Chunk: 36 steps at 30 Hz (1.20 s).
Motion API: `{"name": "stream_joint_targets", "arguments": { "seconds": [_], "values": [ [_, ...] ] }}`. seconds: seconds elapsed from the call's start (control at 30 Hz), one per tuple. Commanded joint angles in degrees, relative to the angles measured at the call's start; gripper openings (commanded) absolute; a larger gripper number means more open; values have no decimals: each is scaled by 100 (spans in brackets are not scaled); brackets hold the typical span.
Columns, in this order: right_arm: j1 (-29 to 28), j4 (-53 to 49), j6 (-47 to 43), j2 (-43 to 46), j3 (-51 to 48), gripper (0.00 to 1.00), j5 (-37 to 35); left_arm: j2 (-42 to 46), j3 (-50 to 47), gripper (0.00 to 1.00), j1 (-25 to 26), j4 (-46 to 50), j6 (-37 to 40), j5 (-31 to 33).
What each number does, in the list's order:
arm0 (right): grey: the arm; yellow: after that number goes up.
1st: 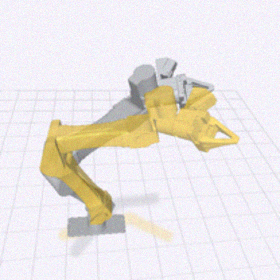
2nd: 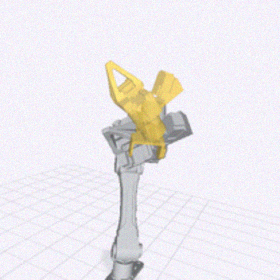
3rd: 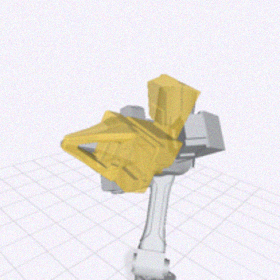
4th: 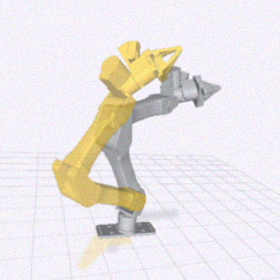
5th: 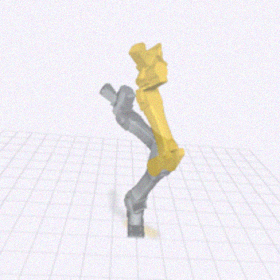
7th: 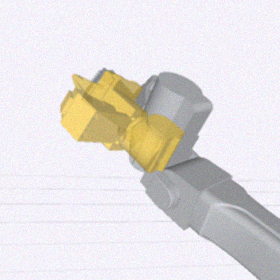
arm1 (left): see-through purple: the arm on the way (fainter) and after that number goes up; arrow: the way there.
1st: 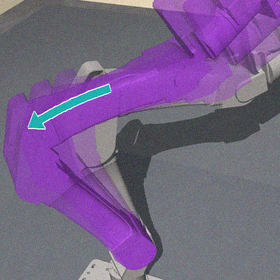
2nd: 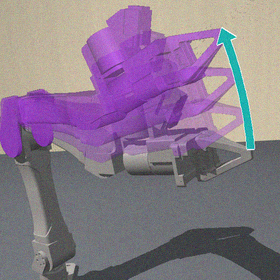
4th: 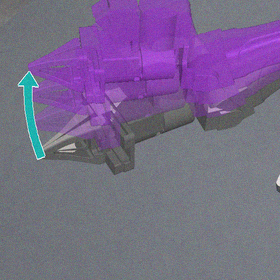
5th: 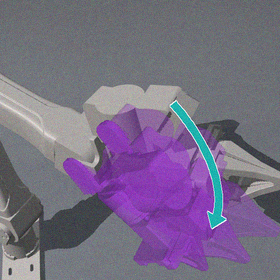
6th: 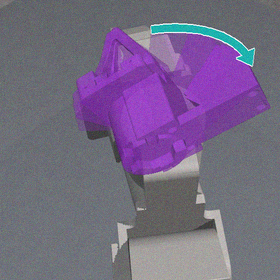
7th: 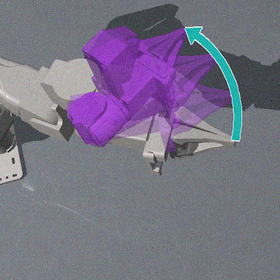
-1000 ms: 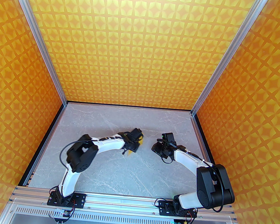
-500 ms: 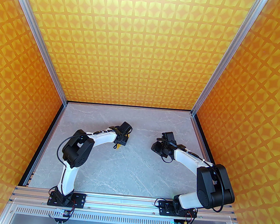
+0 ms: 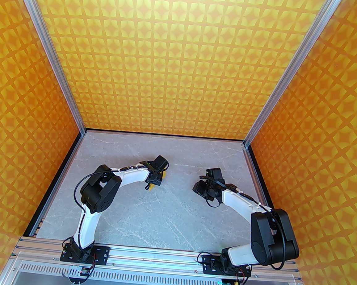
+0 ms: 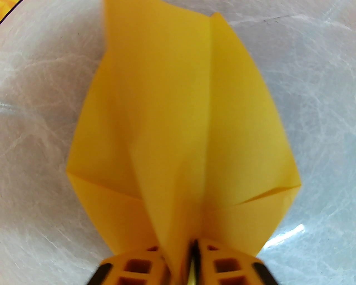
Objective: Fold a paper plane with a square sheet of paper (fold left side to right side)
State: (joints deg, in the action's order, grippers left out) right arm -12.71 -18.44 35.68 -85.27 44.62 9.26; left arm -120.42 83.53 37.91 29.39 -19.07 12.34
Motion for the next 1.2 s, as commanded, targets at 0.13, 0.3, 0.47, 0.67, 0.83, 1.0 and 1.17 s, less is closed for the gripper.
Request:
{"name": "stream_joint_targets", "arguments": {
  "seconds": [0.13, 0.3, 0.47, 0.67, 0.83, 1.0, 1.17],
  "values": [
    [6, -98, -79, -82, 152, 34, -10, -226, -149, 36, 91, 319, -53, -189],
    [5, -116, -86, -81, 168, 34, -37, -236, -148, 39, 129, 339, -36, -190],
    [6, -108, -70, -95, 150, 34, -38, -254, -130, 47, 138, 378, 9, -194],
    [6, -114, -61, -84, 178, 35, -39, -219, -5, 50, 138, 456, 34, -193],
    [8, -166, -81, -64, 238, 39, -47, -112, 232, 49, 138, 612, 10, -193],
    [10, -315, -114, 74, 382, 53, -158, 111, 661, 53, 129, 915, 16, -190],
    [5, -488, -136, 278, 538, 62, -339, 321, 997, 61, 103, 1249, -1, -184]
  ]
}}
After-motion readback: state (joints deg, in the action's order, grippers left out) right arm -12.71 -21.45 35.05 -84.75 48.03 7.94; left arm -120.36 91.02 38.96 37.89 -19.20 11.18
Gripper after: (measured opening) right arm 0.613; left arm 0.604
